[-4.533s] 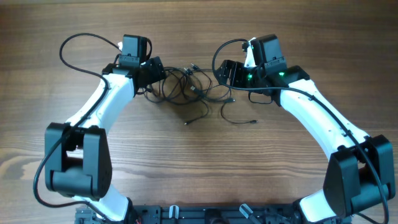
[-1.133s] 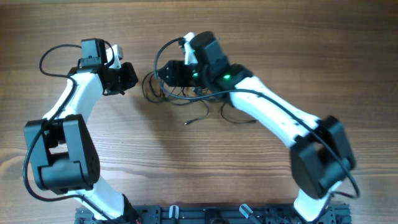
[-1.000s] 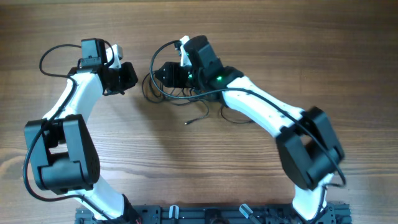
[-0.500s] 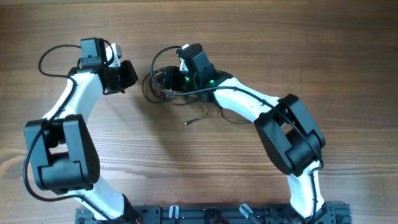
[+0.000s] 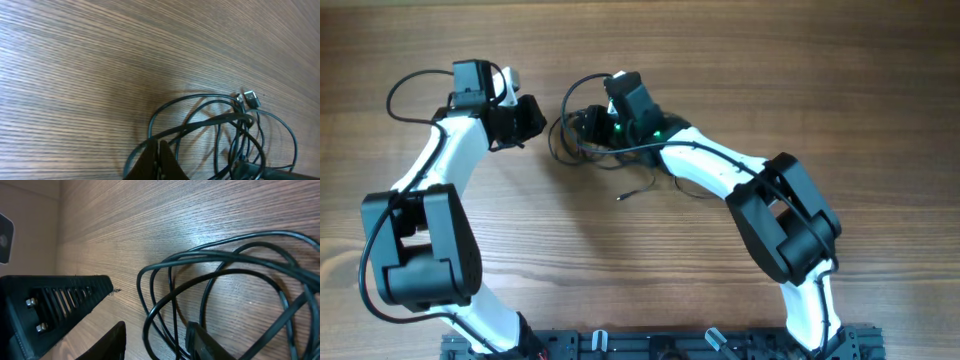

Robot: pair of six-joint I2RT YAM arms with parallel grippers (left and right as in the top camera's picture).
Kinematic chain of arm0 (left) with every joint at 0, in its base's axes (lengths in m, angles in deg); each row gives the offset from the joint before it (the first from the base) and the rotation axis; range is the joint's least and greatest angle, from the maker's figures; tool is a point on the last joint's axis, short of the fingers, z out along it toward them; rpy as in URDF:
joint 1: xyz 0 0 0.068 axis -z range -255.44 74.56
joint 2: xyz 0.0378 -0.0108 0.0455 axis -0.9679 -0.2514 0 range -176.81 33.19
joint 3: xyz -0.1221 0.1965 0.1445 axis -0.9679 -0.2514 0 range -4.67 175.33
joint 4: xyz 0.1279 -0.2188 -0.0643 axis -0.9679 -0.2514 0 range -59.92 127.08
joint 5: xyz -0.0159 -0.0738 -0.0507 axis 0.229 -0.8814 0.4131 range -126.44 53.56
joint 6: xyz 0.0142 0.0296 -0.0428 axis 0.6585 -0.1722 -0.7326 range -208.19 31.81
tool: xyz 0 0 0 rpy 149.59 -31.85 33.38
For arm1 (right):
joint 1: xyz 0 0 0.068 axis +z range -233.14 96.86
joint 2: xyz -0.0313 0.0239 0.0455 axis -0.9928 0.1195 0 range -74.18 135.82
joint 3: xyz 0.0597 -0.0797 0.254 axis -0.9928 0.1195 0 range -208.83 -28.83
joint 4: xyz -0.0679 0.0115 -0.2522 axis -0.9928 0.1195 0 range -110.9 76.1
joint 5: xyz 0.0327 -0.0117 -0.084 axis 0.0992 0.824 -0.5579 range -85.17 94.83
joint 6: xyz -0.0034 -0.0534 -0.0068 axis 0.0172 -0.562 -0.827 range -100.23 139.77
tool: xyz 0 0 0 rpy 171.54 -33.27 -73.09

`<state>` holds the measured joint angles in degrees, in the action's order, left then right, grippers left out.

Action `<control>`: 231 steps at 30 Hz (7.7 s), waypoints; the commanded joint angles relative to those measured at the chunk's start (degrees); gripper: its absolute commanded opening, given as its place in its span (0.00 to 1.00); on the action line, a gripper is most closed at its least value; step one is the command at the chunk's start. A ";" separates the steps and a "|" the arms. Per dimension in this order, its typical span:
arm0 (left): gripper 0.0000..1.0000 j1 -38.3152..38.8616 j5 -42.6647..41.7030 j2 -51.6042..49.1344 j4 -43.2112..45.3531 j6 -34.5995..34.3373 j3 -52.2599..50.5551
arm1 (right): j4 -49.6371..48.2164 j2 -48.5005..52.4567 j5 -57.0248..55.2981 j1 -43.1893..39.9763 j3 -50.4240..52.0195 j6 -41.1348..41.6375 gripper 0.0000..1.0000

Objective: Untangle cables

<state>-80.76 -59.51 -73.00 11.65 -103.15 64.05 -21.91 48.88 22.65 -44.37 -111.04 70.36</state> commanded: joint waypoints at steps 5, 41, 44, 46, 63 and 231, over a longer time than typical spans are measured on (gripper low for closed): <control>0.04 0.98 -1.14 -0.33 0.42 -0.48 -0.22 | -0.44 1.27 -5.44 2.01 -0.37 0.63 0.37; 0.04 0.98 -1.14 -0.33 0.42 -0.48 -0.22 | 1.40 2.71 -1.01 1.90 0.20 -1.27 0.04; 0.04 0.98 -1.16 -0.33 0.42 -0.50 -0.22 | 2.23 -0.96 0.22 1.51 0.20 -3.43 0.04; 0.04 0.98 -1.16 -0.33 0.44 -0.50 -0.22 | 3.10 -4.11 0.17 1.51 0.20 -5.16 0.04; 0.66 0.98 -3.65 -0.33 0.57 -0.22 -0.22 | 17.31 -9.51 -8.70 1.40 0.15 -8.68 0.04; 1.00 9.25 5.14 -3.41 1.88 8.55 -0.22 | 70.93 -20.44 9.99 -50.64 -24.06 -38.69 0.04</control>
<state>-71.67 -54.44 -75.69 13.55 -94.89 64.05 49.49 28.93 27.38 -94.86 -121.97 33.25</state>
